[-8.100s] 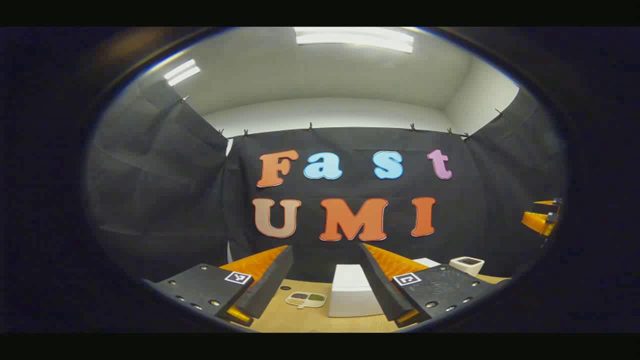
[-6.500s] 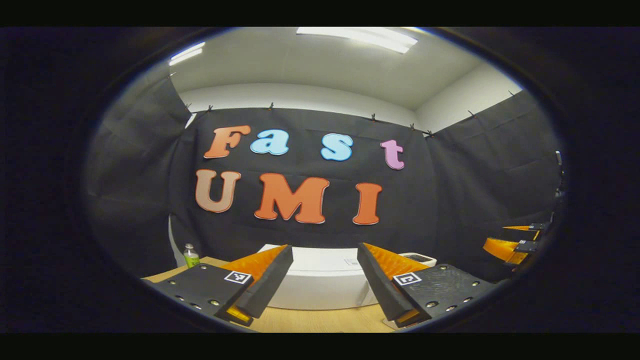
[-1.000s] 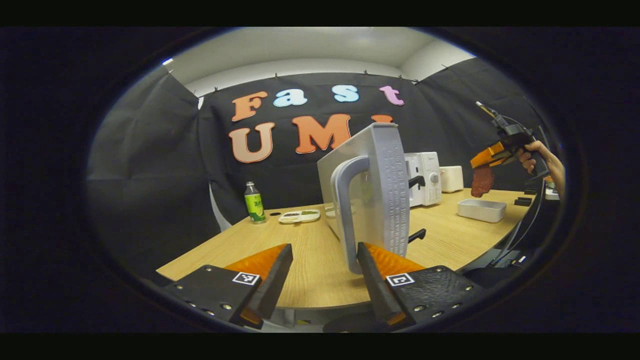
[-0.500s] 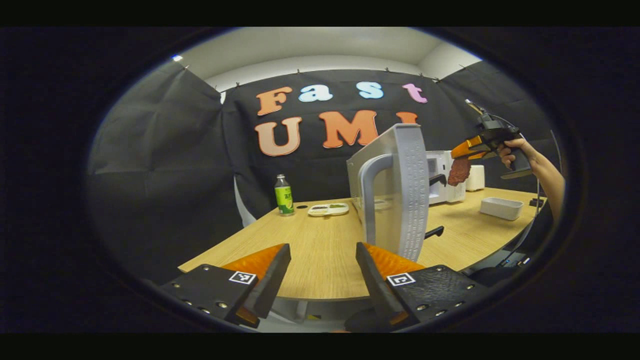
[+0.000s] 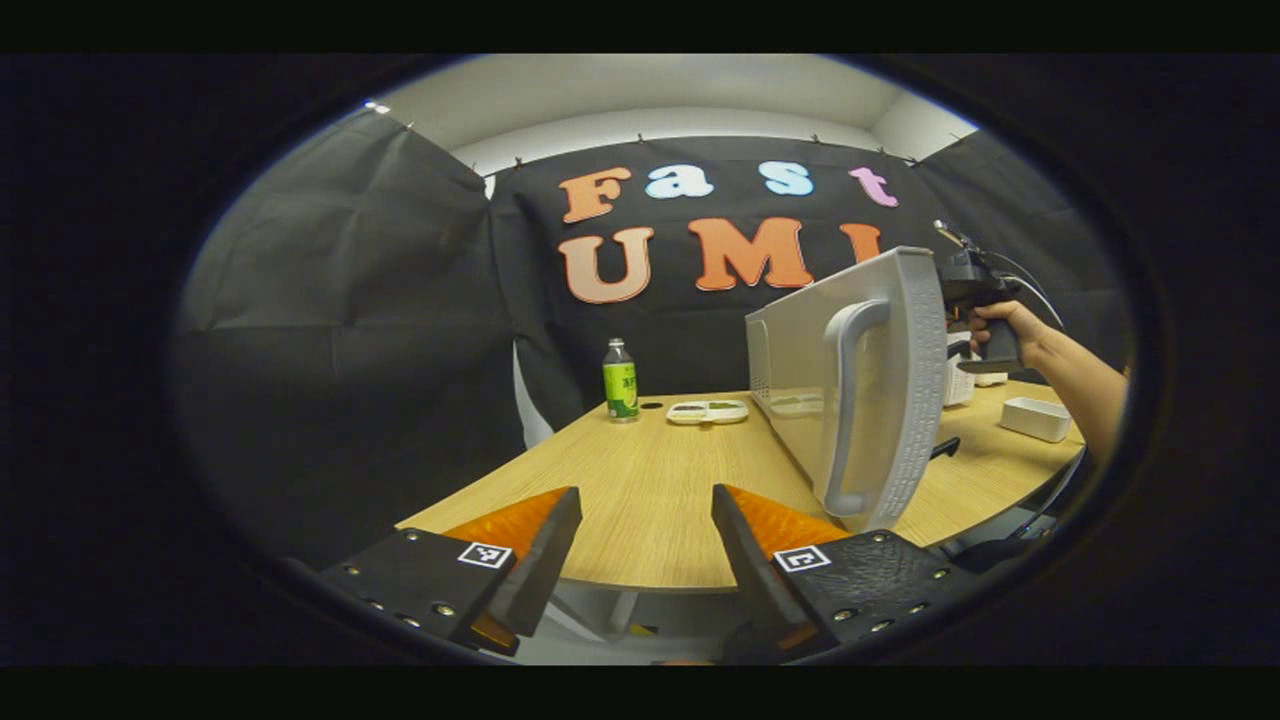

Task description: Open the microwave oven with the left hand, put the food in, and close the microwave oven.

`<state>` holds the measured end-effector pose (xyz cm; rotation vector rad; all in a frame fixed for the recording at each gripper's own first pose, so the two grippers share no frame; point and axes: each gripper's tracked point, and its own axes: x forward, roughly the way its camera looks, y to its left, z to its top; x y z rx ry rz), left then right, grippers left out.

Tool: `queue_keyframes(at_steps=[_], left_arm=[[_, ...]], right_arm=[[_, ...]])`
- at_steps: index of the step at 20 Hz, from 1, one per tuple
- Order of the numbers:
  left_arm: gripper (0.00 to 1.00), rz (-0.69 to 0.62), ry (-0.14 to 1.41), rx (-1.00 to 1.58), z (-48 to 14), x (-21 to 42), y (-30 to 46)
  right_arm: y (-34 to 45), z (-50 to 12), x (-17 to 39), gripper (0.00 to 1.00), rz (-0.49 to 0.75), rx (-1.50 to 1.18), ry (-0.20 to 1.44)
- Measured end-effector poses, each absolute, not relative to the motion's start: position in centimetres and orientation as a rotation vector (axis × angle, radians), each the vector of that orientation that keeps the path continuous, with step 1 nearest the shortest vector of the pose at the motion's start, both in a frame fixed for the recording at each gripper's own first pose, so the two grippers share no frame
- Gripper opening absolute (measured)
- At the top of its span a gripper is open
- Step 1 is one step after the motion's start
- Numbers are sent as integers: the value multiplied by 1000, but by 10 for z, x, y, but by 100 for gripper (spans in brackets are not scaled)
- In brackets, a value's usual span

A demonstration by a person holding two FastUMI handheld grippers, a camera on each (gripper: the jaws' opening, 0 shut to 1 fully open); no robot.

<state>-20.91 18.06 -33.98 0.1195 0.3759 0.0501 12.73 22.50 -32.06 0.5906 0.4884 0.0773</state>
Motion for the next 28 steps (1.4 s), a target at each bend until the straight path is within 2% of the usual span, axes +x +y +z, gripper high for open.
queue_keyframes(at_steps=[3, 13, 21, 24, 28], left_arm=[[81, 69, 381, 117, -343, -209, 190], [79, 99, 398, 117, -351, -203, 206], [81, 100, 407, 146, -349, -197, 203], [79, 92, 404, 153, -347, -194, 199], [80, 91, 401, 153, -346, -193, 196]], right_arm=[[232, -341, 147, 14, 36, 624, 489], [258, -394, 186, 14, -63, 788, 452], [255, -423, 211, 14, -178, 915, 380], [248, -436, 220, 14, -235, 946, 375], [250, -448, 218, 20, -225, 917, 407]])
